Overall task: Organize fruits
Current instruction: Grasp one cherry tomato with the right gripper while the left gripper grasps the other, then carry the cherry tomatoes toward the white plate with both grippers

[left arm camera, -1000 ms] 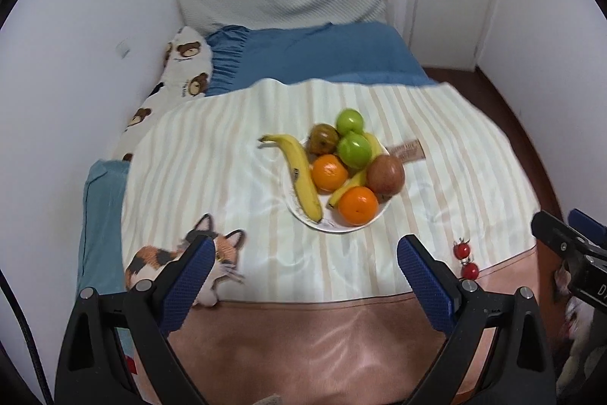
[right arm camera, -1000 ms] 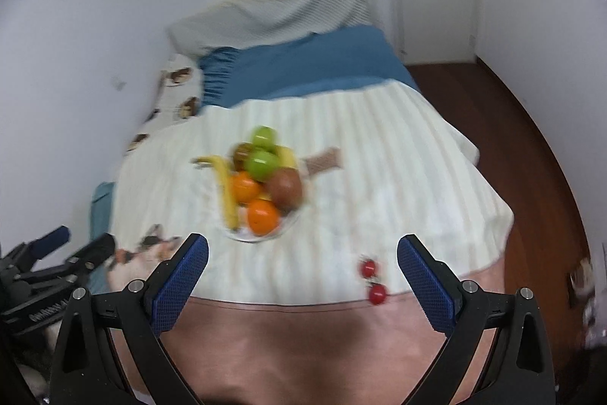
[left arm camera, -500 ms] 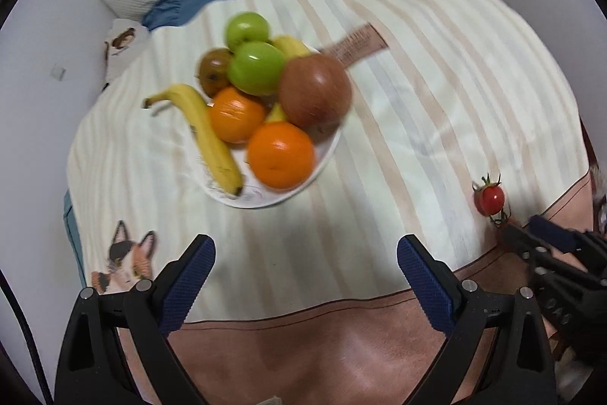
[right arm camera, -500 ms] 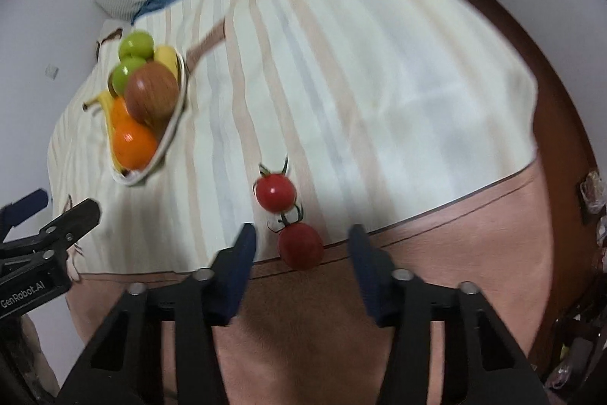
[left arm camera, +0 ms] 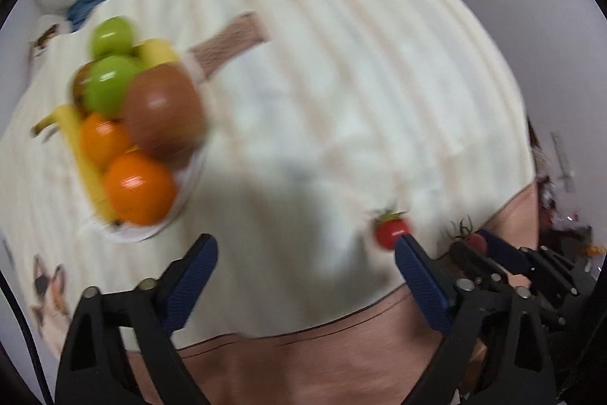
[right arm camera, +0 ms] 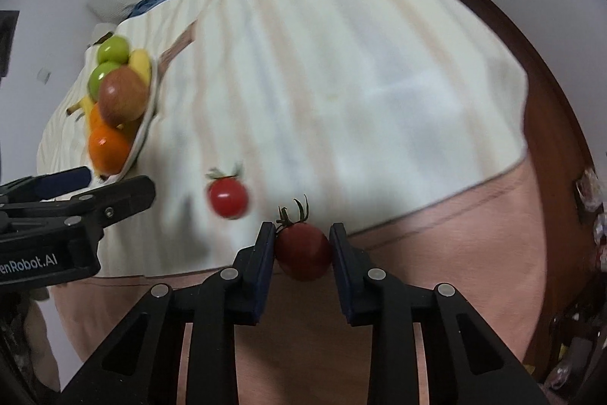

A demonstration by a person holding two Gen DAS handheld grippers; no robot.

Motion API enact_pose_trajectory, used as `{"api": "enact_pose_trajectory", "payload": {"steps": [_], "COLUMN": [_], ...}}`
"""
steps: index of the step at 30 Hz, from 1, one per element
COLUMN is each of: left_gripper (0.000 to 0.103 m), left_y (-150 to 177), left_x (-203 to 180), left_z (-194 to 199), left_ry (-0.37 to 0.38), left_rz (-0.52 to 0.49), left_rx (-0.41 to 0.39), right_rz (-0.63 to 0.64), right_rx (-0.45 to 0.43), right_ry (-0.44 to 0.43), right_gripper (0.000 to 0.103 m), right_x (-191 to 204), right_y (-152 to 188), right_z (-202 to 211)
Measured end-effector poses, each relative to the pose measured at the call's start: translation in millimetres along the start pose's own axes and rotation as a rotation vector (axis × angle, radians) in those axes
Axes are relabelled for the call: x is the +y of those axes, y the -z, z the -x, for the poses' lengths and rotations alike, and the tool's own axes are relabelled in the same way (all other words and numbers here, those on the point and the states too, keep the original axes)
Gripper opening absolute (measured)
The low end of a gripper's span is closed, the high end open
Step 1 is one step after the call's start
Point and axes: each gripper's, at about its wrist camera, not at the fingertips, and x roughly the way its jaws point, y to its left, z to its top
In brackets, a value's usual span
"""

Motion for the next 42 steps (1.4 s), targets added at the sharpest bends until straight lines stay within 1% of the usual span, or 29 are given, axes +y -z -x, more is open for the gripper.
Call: {"api": "enact_pose_trajectory", "payload": {"steps": [1,2,3,4,5,6,7,9,11,12,13,14,16,18,21,25,27,29,30,32,36,39,40,41,42], "left_gripper": [0.087,0.079,0.076,0.072,0.066,0.063,0.062,0.058,0.038,0.034,0.028,0.025,0.025,0.025,0.025,0.025,0.026,0.035,0.037,0.040,0.043,0.043,0.038,0.030,0.027], "left_y": [-2.7,-5.4,-7.3,-8.8,-9.5,-9.8,-9.1,-8.1,-7.3,-7.7,-7.6,-6.5,-3.3,4.4,14.5,14.5,12.5,10.8,9.4,7.9,4.2,-0.9,1.3,3.1,5.2], "left_x": [-7.0,-14.8,-21.9,-29.5,-38.2,-43.3,-50.6,-58.8,-63.0,-64.7,-63.5,-59.6,-47.3,-31.9,-7.3,8.9,12.4,22.1,25.0,26.0,24.2,23.3,12.6,7.5,4.3], "left_z": [-4.9,-10.9,-16.5,-23.3,-32.0,-37.4,-43.9,-48.0,-47.3,-45.7,-44.2,-41.8,-37.4,-33.2,-31.9,-34.9,-36.7,-40.7,-41.9,-42.5,-44.0,-42.1,-48.0,-45.8,-46.0], "left_ry": [0.018,0.031,0.055,0.062,0.063,0.060,0.046,0.014,-0.005,-0.015,-0.025,-0.025,-0.016,0.018,0.085,0.148,0.175,0.220,0.245,0.264,0.259,0.229,0.212,0.177,0.152], "left_rz": [-0.012,-0.026,-0.051,-0.070,-0.091,-0.105,-0.130,-0.165,-0.184,-0.186,-0.186,-0.180,-0.156,-0.117,-0.026,0.052,0.070,0.078,0.086,0.089,0.078,0.061,0.054,0.042,0.031], "left_rx": [0.011,0.020,0.028,0.041,0.058,0.068,0.074,0.056,0.034,0.030,0.026,0.022,0.028,0.042,0.072,0.083,0.085,0.097,0.101,0.109,0.115,0.099,0.091,0.086,0.079], "right_rz": [-0.008,-0.013,-0.021,-0.029,-0.039,-0.044,-0.047,-0.055,-0.057,-0.058,-0.056,-0.054,-0.045,-0.026,0.002,0.007,0.008,0.013,0.013,0.014,0.003,0.002,0.004,0.010,0.022], "right_rx": [-0.001,-0.002,0.000,0.003,0.005,0.006,0.006,0.008,0.009,0.010,0.011,0.010,0.012,0.015,0.026,0.047,0.050,0.056,0.058,0.061,0.059,0.055,0.054,0.052,0.050], "right_ry": [0.008,0.013,0.022,0.026,0.029,0.032,0.033,0.032,0.030,0.026,0.021,0.018,0.000,-0.024,-0.047,-0.054,-0.056,-0.058,-0.061,-0.063,-0.062,-0.059,-0.056,-0.051,-0.040], "right_gripper": [0.031,0.031,0.031,0.031,0.031,0.031,0.032,0.032,0.032,0.032,0.032,0.032,0.032,0.032,0.032,0.032,0.032,0.032,0.032,0.032,0.032,0.032,0.032,0.032,0.032], "right_x": [-5.4,-9.6,-15.0,-19.5,-23.8,-26.1,-29.6,-32.9,-33.8,-33.1,-31.9,-30.6,-21.7,-11.9,0.5,8.1,8.3,8.8,9.2,9.0,8.4,6.9,6.4,7.5,9.5], "right_y": [0.1,0.4,1.0,1.1,2.5,3.4,4.0,7.0,9.0,10.4,11.2,12.1,11.3,11.3,11.8,10.1,9.0,7.3,6.5,6.8,6.7,8.0,8.8,9.0,9.3], "right_z": [1.0,1.8,1.5,0.9,0.6,0.4,0.6,0.2,-0.6,-0.8,-0.9,-0.3,-2.7,-3.8,-8.9,-22.1,-25.0,-27.8,-29.7,-30.8,-31.0,-29.3,-28.1,-27.9,-27.6]}}
